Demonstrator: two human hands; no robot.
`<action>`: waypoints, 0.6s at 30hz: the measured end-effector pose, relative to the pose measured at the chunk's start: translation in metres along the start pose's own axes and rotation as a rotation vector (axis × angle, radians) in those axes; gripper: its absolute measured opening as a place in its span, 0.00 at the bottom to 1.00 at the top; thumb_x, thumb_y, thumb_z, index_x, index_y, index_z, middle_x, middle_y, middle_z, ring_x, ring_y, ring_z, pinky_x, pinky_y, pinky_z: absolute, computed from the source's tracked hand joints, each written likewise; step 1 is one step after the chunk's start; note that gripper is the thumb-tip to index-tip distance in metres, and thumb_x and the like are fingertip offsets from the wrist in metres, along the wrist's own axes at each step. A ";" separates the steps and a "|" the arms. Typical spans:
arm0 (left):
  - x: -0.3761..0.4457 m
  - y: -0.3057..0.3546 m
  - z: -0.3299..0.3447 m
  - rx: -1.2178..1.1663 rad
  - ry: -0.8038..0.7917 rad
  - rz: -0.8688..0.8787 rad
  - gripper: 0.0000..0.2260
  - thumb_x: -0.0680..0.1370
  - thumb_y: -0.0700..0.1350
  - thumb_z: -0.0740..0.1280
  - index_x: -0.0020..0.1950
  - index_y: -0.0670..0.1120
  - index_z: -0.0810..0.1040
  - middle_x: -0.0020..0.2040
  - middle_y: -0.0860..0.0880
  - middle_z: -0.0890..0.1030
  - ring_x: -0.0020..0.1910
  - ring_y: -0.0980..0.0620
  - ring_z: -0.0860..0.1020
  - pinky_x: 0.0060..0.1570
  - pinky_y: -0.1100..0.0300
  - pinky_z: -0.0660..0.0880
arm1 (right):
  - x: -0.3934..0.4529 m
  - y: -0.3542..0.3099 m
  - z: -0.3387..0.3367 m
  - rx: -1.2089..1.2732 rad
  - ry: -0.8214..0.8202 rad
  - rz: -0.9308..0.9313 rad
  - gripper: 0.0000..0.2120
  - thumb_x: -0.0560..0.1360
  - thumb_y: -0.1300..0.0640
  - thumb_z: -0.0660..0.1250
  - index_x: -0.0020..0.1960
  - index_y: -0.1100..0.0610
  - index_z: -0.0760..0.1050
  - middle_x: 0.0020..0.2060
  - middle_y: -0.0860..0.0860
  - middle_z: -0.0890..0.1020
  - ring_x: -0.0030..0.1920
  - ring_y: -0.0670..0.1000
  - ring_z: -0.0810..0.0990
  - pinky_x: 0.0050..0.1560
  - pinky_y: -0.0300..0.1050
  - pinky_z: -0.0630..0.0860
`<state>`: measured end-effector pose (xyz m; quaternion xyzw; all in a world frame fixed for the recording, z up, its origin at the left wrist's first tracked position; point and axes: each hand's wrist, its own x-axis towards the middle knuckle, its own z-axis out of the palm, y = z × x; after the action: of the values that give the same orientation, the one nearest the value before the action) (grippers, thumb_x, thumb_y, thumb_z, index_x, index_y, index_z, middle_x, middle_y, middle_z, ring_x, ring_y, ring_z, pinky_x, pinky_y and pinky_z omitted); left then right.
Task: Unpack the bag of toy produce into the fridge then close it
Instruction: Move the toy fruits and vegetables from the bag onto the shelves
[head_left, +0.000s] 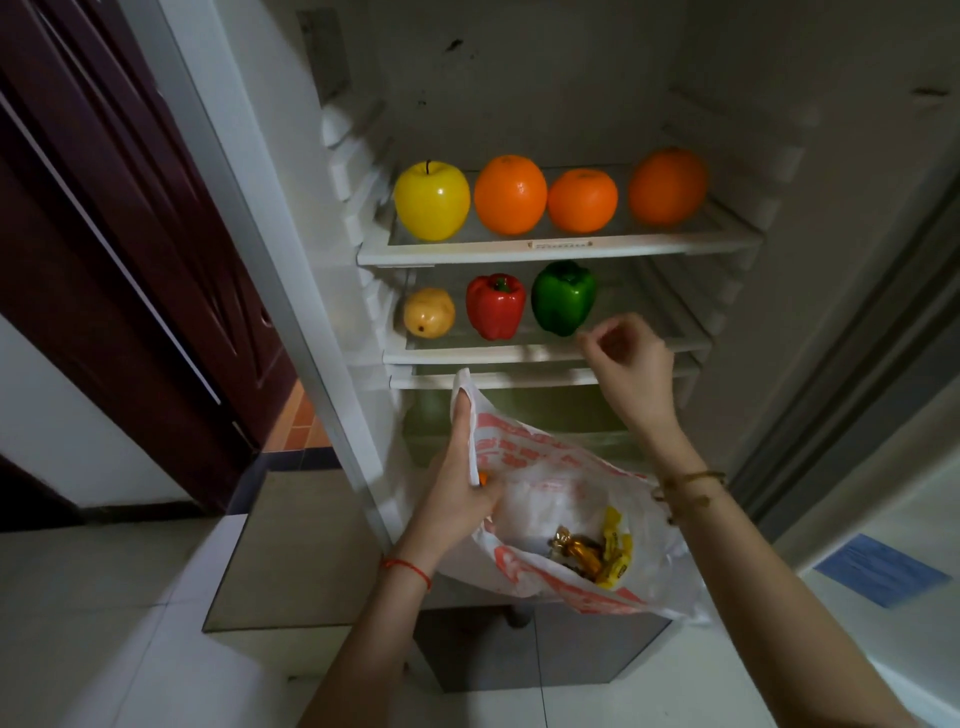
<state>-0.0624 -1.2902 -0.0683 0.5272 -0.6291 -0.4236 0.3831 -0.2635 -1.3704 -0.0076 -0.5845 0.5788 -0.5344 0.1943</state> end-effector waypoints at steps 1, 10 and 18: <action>-0.002 -0.002 0.000 0.008 0.005 -0.008 0.46 0.76 0.31 0.66 0.74 0.64 0.37 0.71 0.61 0.60 0.66 0.64 0.69 0.58 0.71 0.73 | -0.012 0.001 -0.003 0.035 -0.096 0.002 0.06 0.75 0.56 0.70 0.41 0.57 0.77 0.34 0.48 0.81 0.35 0.45 0.78 0.39 0.42 0.75; -0.018 -0.008 0.000 0.063 0.086 -0.014 0.45 0.76 0.32 0.67 0.72 0.64 0.38 0.70 0.60 0.56 0.66 0.63 0.60 0.47 0.81 0.68 | -0.089 0.060 0.043 -0.435 -1.060 0.168 0.12 0.79 0.54 0.66 0.59 0.57 0.79 0.56 0.52 0.81 0.56 0.52 0.80 0.58 0.42 0.76; -0.026 -0.010 -0.006 0.121 0.109 -0.040 0.47 0.77 0.36 0.67 0.69 0.72 0.35 0.64 0.59 0.61 0.59 0.58 0.71 0.52 0.50 0.81 | -0.103 0.094 0.113 -0.580 -0.944 0.183 0.38 0.74 0.41 0.69 0.76 0.56 0.58 0.72 0.57 0.66 0.70 0.58 0.67 0.72 0.51 0.64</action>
<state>-0.0494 -1.2665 -0.0769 0.5842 -0.6210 -0.3630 0.3758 -0.1867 -1.3476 -0.1681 -0.7371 0.6007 -0.0144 0.3092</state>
